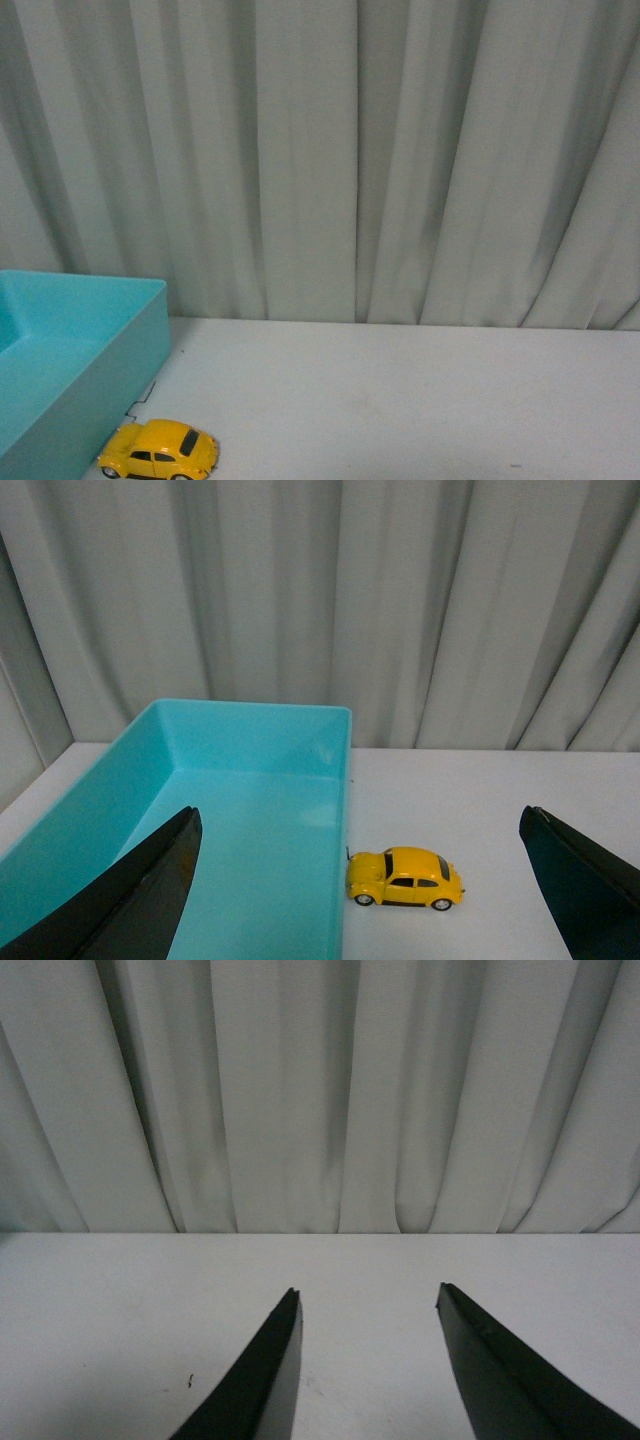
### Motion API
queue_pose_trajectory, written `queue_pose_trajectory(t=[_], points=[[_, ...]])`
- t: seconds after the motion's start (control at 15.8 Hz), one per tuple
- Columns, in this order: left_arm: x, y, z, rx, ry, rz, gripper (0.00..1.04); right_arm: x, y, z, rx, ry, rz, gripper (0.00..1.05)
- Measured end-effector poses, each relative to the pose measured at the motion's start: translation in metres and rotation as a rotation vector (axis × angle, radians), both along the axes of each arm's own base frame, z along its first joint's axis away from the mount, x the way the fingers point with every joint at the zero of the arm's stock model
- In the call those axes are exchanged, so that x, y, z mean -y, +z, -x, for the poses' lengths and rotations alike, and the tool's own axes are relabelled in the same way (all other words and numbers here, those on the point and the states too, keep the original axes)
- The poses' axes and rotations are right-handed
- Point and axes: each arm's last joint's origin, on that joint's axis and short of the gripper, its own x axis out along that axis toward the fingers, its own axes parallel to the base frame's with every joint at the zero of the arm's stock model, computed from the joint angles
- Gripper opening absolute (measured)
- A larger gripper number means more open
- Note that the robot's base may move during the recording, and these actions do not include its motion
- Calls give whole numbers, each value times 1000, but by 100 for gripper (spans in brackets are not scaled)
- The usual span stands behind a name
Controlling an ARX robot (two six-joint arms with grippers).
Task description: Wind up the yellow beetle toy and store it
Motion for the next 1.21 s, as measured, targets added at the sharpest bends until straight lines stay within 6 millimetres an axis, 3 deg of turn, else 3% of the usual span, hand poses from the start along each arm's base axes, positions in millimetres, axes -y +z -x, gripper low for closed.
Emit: queue_pose_trajectory(t=[0.32,0.38,0.51,0.63,0.76,0.89,1.08,1.21], points=[[0,0,0,0,0,0,98,0,0,0,0,0,0,99],[0,0,0,0,0,0,98,0,0,0,0,0,0,98],[1,5,-8,-330,214,135,98,0,0,0,-1,1,0,98],[-3,36,-43,-266,392,283,98,0,0,0,0,0,0,98],[8,59,-83,-233,309,267,98,0,0,0,1,-2,0,98],[25,60,-122,-296,181,140,98,0,0,0,-2,-1,0,98],[59,67,-174,-367,-95,-155,98,0,0,0,-1,-1,0,98],[79,59,-196,-464,-314,-398,98,0,0,0,-2,0,0,98]])
